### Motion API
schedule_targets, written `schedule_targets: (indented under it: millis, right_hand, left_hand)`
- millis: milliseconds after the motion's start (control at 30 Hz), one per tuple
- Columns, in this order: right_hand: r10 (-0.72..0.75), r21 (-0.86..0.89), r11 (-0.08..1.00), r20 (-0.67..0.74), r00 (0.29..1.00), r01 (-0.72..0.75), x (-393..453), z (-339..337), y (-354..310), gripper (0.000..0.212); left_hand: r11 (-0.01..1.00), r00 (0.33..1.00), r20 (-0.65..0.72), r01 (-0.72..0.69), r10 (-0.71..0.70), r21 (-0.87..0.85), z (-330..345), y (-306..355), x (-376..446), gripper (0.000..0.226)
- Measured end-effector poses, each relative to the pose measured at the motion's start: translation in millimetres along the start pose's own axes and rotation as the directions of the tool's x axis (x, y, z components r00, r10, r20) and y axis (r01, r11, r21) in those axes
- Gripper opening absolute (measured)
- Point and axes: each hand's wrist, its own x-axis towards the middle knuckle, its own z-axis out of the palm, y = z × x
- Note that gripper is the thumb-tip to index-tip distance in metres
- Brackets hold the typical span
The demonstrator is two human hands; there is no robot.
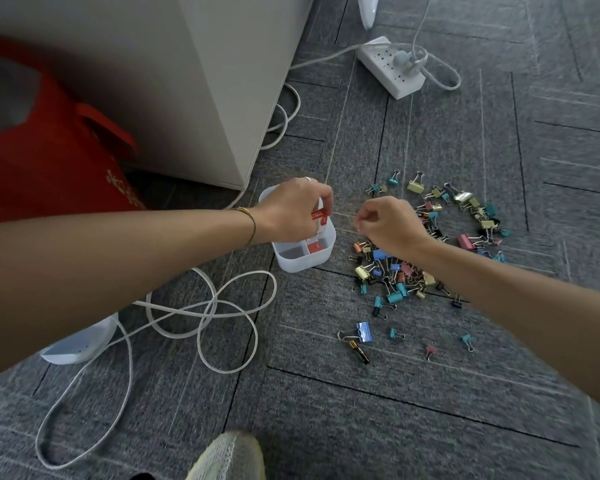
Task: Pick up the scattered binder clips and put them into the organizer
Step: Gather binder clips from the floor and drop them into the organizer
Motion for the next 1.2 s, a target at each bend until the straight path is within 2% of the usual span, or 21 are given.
schedule_targets:
  millis: [67, 200, 300, 367, 433, 500, 600, 700, 867, 1000, 1067, 1200]
  right_hand:
    - [0.006, -0.004, 1.000, 0.002, 1.000, -0.006, -1, -2, 4, 0.013]
    - [0.005, -0.016, 1.000, 0.009, 1.000, -0.004, -4, -6, 5, 0.014]
    - [-0.027, -0.105, 0.994, 0.032, 0.999, 0.030, -9, -7, 13, 0.017]
    - [-0.002, -0.224, 0.974, 0.080, 0.997, 0.020, -17, -8, 28, 0.021]
    - [0.027, -0.338, 0.941, 0.142, 0.990, 0.023, -27, -7, 44, 0.036]
    - [0.046, -0.397, 0.918, 0.167, 0.985, 0.025, -38, -4, 58, 0.048]
    - [-0.039, -0.444, 0.892, 0.118, 0.992, 0.088, -44, 4, 66, 0.042]
    - [-0.081, -0.465, 0.880, 0.059, 0.995, 0.099, -35, 9, 61, 0.033]
    - [-0.032, -0.580, 0.809, 0.117, 0.993, 0.095, -29, 25, 57, 0.042]
    - [0.003, -0.633, 0.767, 0.170, 0.985, 0.107, -34, 27, 55, 0.023]
    - [0.024, -0.595, 0.799, 0.169, 0.985, 0.082, -39, 24, 58, 0.015]
    - [0.040, -0.483, 0.875, 0.119, 0.992, 0.022, -49, 13, 69, 0.014]
  left_hand:
    - [0.993, 0.995, -0.020, -0.091, 0.093, 0.072, 9, 2, -4, 0.015]
    - [0.981, 0.989, -0.001, -0.148, 0.149, 0.123, 19, 7, -7, 0.029]
    - [0.971, 0.973, -0.054, -0.218, 0.223, 0.096, 27, 16, -11, 0.015]
    - [0.965, 0.968, -0.029, -0.245, 0.249, 0.095, 40, 25, -13, 0.012]
    - [0.972, 0.974, 0.045, -0.224, 0.221, 0.072, 54, 35, -14, 0.016]
    - [0.990, 0.984, 0.113, -0.141, 0.139, 0.016, 66, 46, -13, 0.018]
    - [0.999, 0.984, 0.176, 0.041, -0.035, -0.032, 85, 56, -8, 0.017]
    - [0.992, 0.973, 0.194, 0.115, -0.124, 0.061, 101, 61, -4, 0.024]
    - [0.971, 0.970, 0.164, 0.148, -0.179, 0.188, 118, 63, 0, 0.041]
    - [0.964, 0.972, 0.125, 0.172, -0.199, 0.203, 125, 63, 3, 0.045]
    - [0.964, 0.975, 0.115, 0.166, -0.192, 0.206, 126, 63, 6, 0.046]
    - [0.964, 0.982, 0.149, 0.075, -0.116, 0.255, 127, 64, 13, 0.044]
